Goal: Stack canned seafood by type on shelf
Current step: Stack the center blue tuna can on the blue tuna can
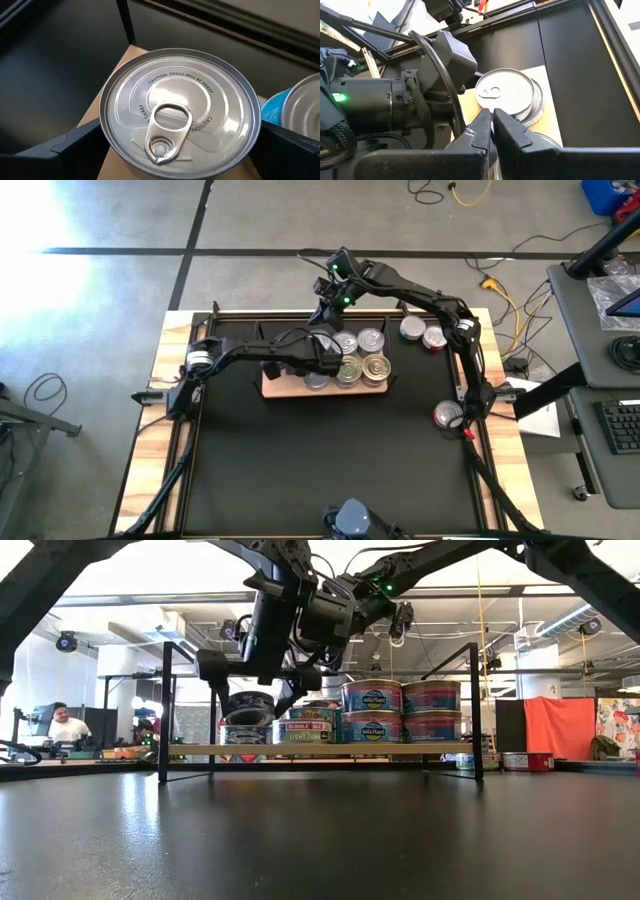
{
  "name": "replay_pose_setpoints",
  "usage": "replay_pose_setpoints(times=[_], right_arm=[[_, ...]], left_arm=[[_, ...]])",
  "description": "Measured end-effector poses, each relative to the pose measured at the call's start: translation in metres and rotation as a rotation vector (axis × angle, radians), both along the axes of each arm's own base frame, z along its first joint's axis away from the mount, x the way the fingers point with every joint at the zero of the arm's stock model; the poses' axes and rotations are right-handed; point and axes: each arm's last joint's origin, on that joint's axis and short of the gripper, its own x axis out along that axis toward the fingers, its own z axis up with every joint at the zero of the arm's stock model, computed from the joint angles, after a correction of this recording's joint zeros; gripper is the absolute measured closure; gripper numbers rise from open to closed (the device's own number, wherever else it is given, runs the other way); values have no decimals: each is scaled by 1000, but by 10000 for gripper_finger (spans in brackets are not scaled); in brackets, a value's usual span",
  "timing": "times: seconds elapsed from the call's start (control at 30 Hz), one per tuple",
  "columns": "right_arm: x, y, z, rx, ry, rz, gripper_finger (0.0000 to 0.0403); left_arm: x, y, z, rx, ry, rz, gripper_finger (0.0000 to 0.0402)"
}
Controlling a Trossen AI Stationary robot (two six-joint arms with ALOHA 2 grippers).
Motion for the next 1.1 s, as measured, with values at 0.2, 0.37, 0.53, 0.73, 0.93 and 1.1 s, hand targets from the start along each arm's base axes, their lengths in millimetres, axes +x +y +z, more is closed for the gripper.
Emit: replay_pose_setpoints(times=[0.2, 0.37, 0.53, 0.73, 0.93, 1.1], right_arm=[[0, 0, 0, 0, 0, 0, 390], [0, 0, 0, -1, 0, 0, 390], [0, 0, 0, 0, 1, 2, 390], [0, 1, -1, 5, 8, 2, 390], [-1, 1, -1, 9, 15, 2, 390], [-1, 1, -1, 7, 14, 3, 390]], left_arm=[[0, 0, 0, -48, 40, -50, 3], [0, 1, -3, -33, 51, -51, 3], [2, 2, -12, -15, 85, -54, 3], [3, 3, -16, 7, 60, -9, 3], [3, 3, -16, 16, 60, -12, 3], [3, 4, -16, 25, 77, -34, 3]])
